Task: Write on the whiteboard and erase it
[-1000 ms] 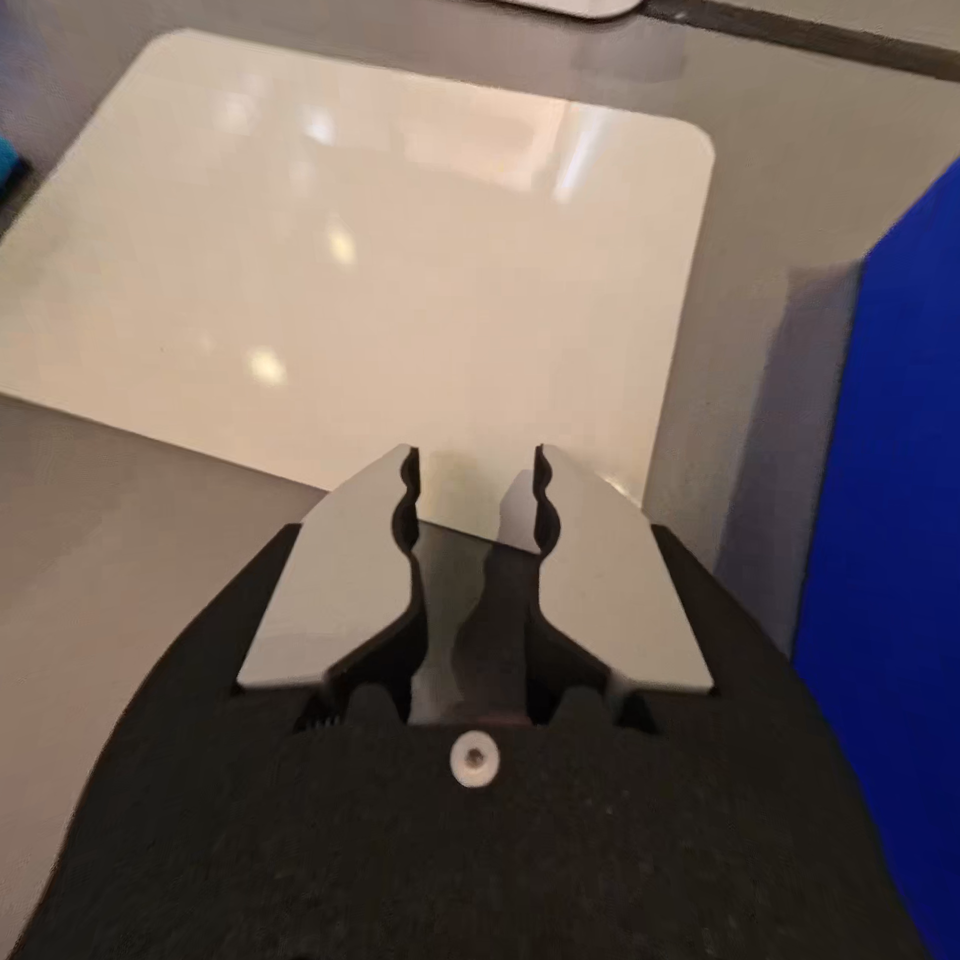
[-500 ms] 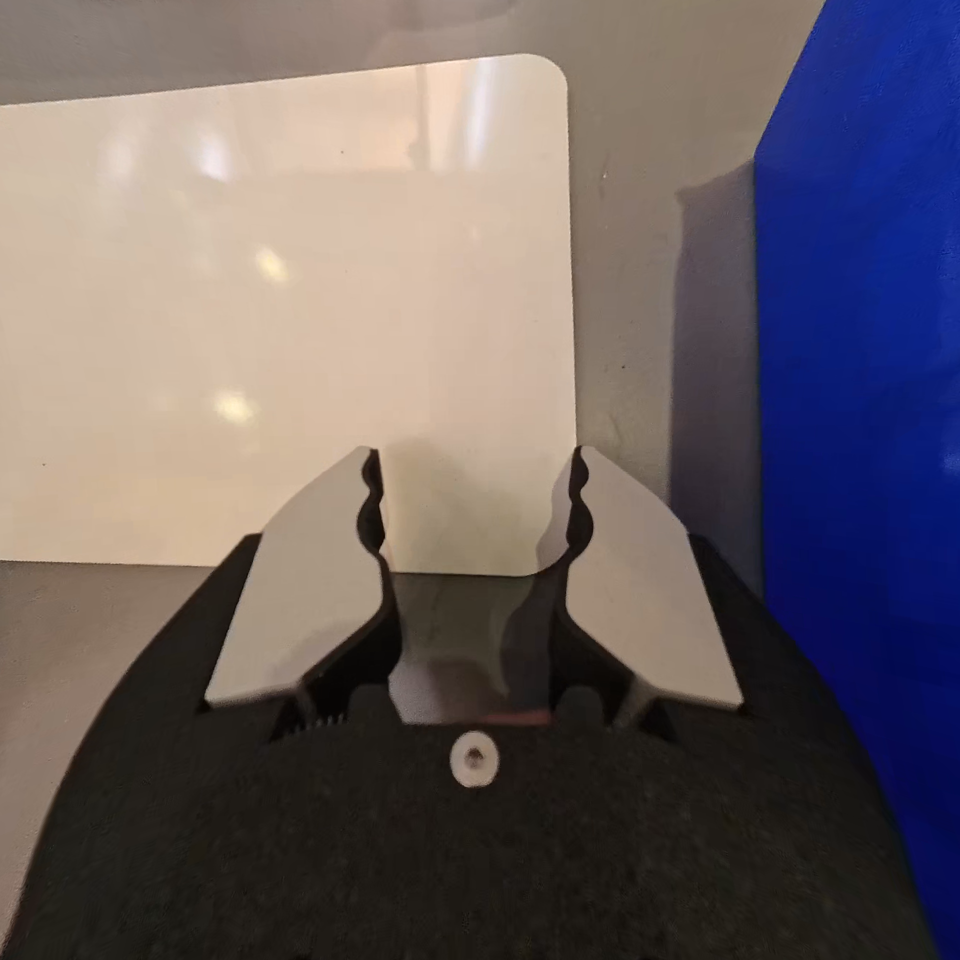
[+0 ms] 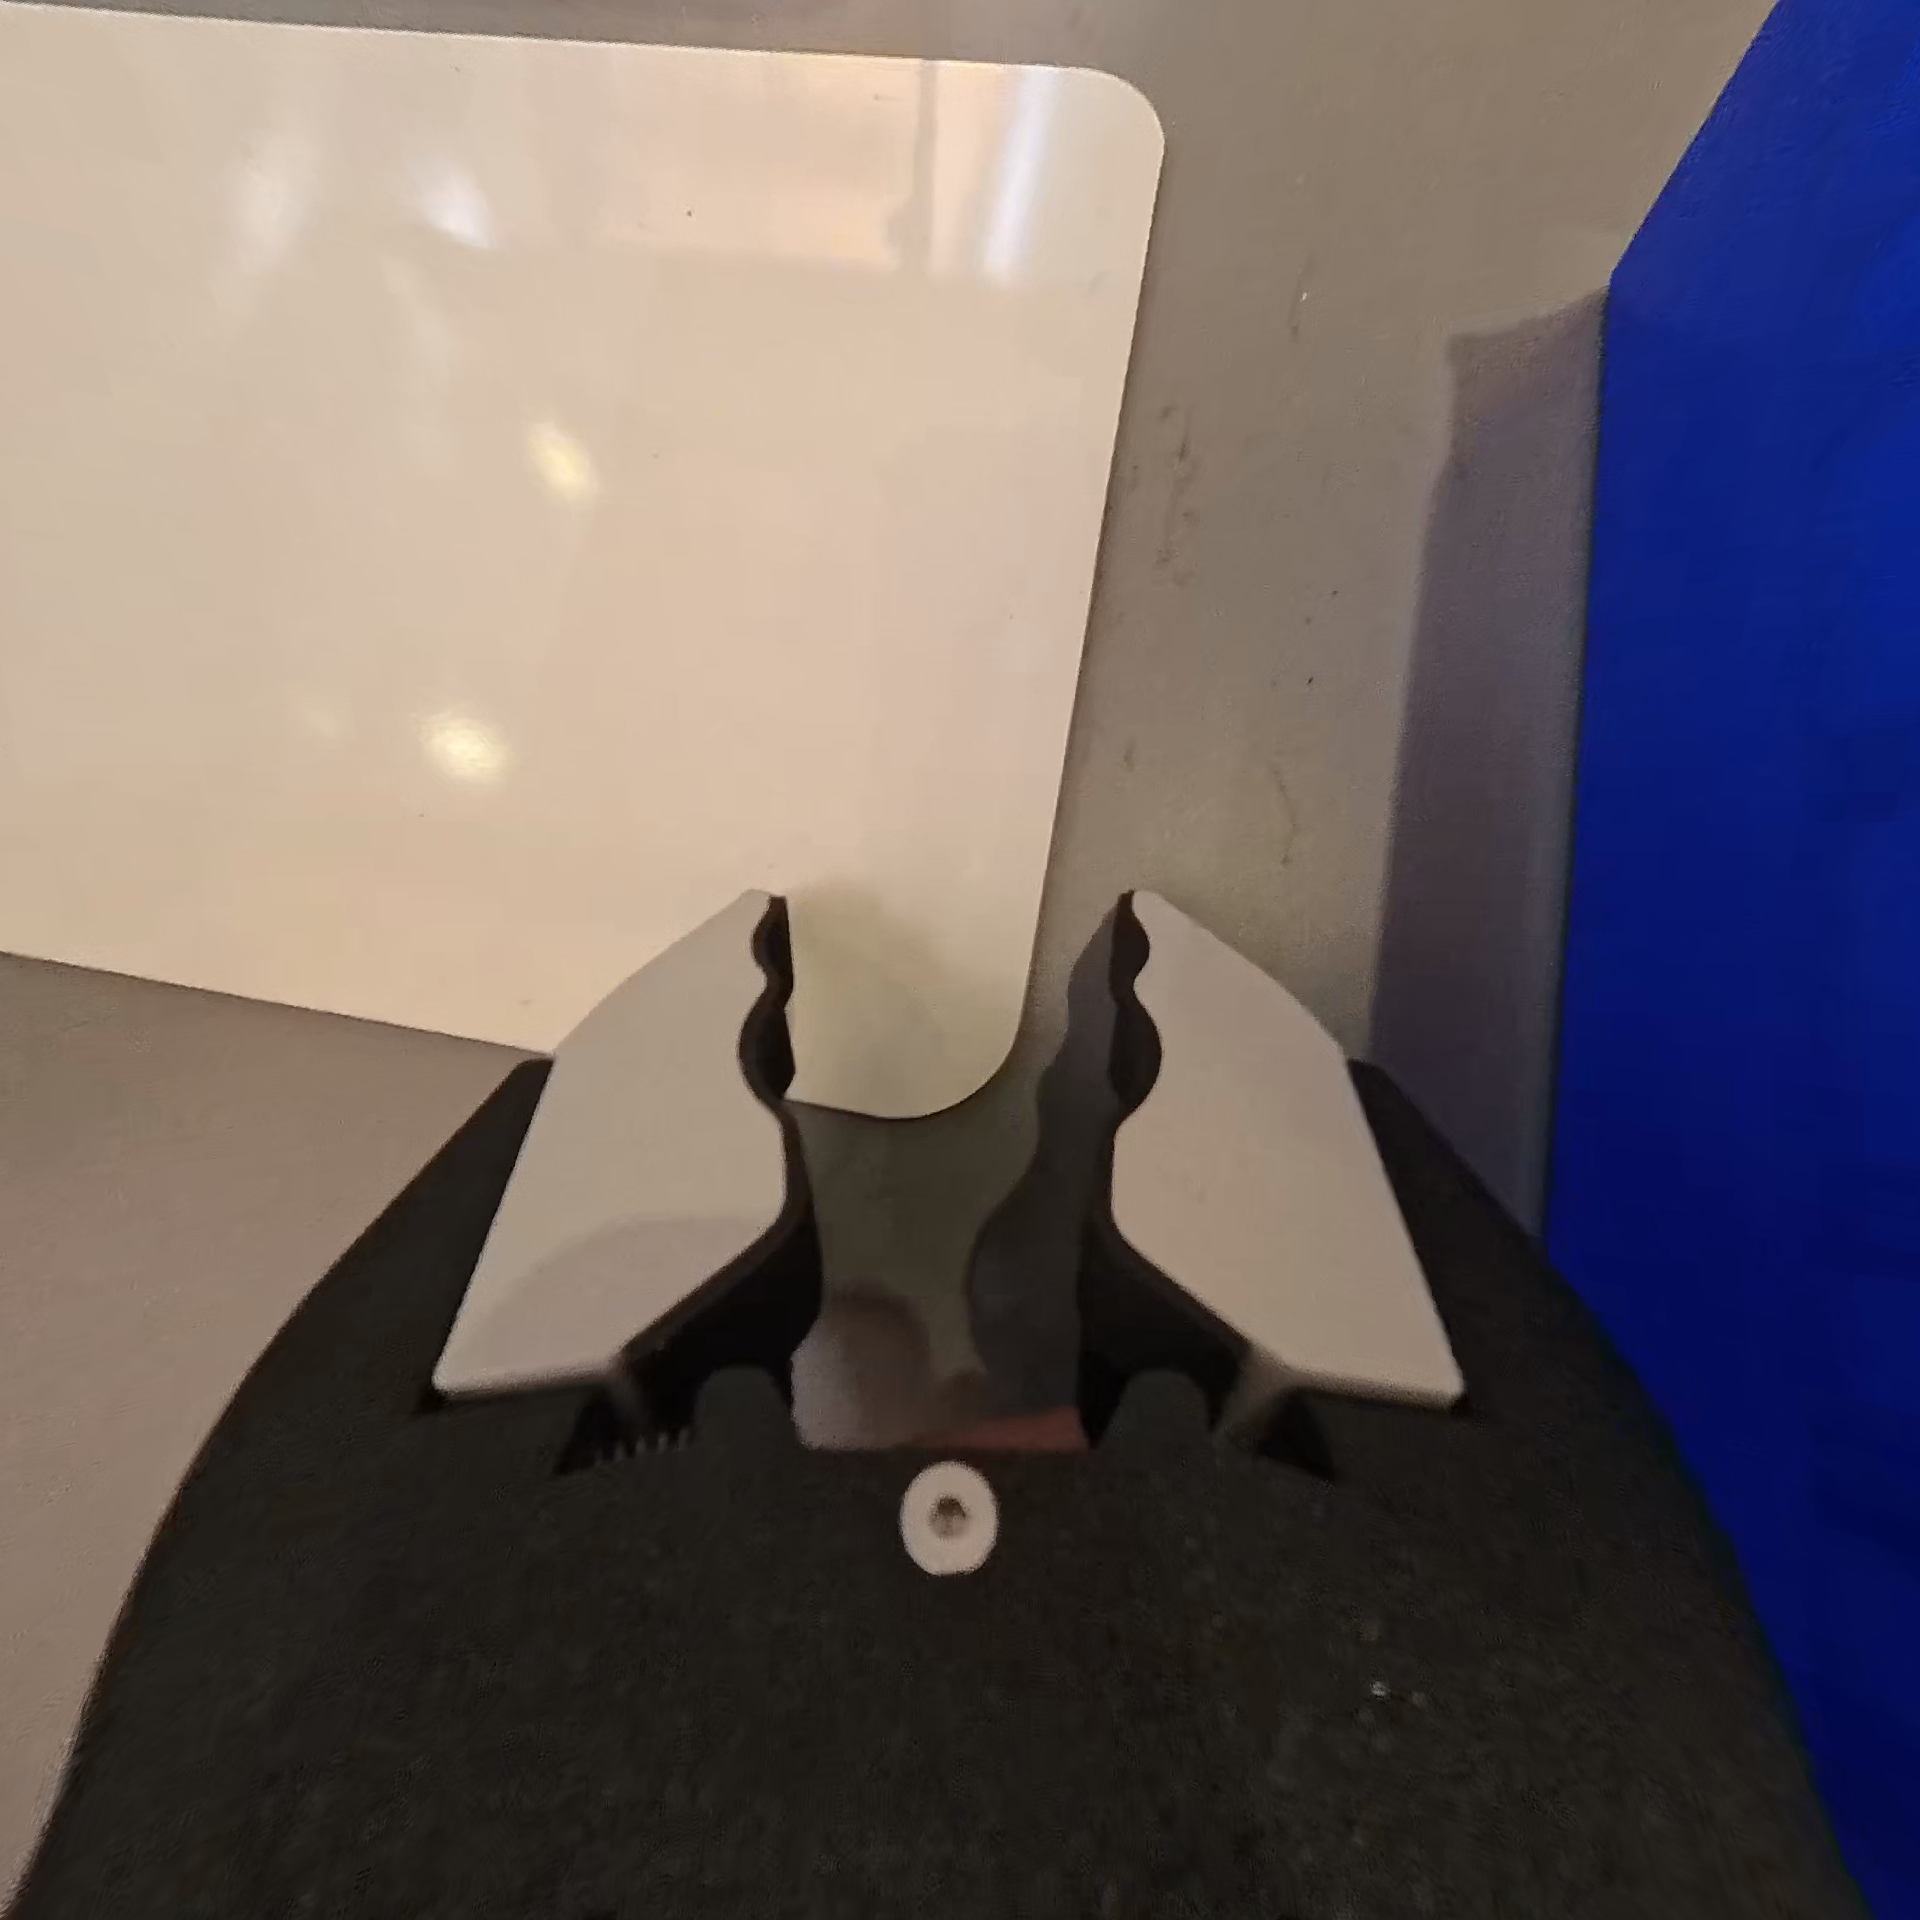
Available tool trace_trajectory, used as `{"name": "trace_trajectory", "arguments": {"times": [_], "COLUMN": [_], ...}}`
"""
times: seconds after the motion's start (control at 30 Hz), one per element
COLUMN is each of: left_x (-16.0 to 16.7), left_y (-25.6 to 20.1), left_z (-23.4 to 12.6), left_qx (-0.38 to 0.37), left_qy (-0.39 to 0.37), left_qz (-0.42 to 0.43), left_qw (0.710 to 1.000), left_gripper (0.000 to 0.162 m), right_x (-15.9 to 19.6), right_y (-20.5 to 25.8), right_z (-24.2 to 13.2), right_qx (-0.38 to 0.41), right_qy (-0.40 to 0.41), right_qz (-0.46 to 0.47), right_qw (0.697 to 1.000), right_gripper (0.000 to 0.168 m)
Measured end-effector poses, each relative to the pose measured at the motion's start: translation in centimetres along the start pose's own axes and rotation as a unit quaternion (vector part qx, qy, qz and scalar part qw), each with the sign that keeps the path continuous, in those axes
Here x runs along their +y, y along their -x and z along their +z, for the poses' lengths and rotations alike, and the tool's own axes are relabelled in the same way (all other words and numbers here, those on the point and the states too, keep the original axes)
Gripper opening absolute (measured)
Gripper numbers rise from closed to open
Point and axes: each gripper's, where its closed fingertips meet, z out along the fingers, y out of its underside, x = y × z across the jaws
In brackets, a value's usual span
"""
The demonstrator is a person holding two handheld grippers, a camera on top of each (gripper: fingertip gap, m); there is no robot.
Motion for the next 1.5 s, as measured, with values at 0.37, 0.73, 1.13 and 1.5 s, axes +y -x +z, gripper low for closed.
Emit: {"name": "trace_trajectory", "arguments": {"times": [0.37, 0.73, 1.13, 1.5], "left_x": [1.2, 3.3, 6.1, 7.7], "left_y": [-3.0, -3.7, -4.4, -2.7], "left_z": [1.7, -0.3, -7.9, -11.6], "left_qx": [0.037, 0.045, 0.012, -0.003], "left_qy": [0.037, 0.038, -0.094, -0.151], "left_qz": [0.024, 0.029, 0.084, 0.035], "left_qw": [0.998, 0.998, 0.992, 0.988], "left_gripper": [0.097, 0.094, 0.084, 0.072], "right_x": [0.4, 3.3, 3.8, 5.2], "right_y": [2.0, 2.7, 3.8, 4.5], "right_z": [-0.2, -2.6, -11.8, -14.3], "right_qx": [-0.031, -0.012, -0.068, -0.175], "right_qy": [0.01, 0.011, -0.211, -0.215], "right_qz": [-0.008, -0.037, -0.123, -0.08], "right_qw": [0.999, 0.999, 0.967, 0.957], "right_gripper": [0.081, 0.079, 0.056, 0.065]}}
